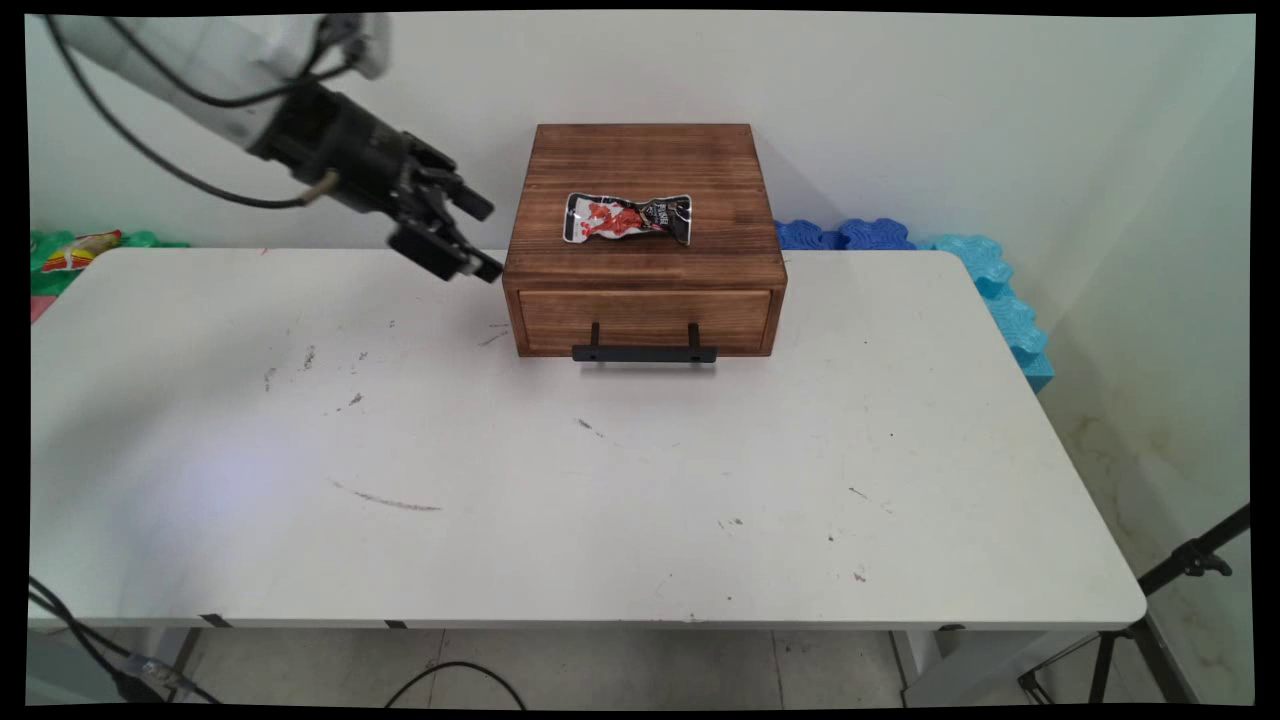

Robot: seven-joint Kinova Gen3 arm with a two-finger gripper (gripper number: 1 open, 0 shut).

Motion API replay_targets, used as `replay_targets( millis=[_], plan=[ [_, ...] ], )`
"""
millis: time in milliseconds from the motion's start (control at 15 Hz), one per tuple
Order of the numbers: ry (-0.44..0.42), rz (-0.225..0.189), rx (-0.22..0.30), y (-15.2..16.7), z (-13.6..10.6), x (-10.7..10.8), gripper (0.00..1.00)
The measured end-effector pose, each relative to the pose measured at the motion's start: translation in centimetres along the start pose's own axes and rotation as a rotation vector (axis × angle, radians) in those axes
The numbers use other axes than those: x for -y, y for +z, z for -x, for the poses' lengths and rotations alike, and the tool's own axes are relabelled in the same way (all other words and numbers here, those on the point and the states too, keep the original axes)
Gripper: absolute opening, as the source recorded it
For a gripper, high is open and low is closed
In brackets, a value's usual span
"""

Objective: Open the drawer

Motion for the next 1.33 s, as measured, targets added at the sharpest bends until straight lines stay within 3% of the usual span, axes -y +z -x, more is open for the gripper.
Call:
replay_targets(
  millis=[667,1333],
  plan=[
    [0.138,0.033,0.152,11.4,-4.6,-0.8,1.0],
    [0.197,0.06,0.201,19.4,-5.5,-1.8,1.0]
  ],
)
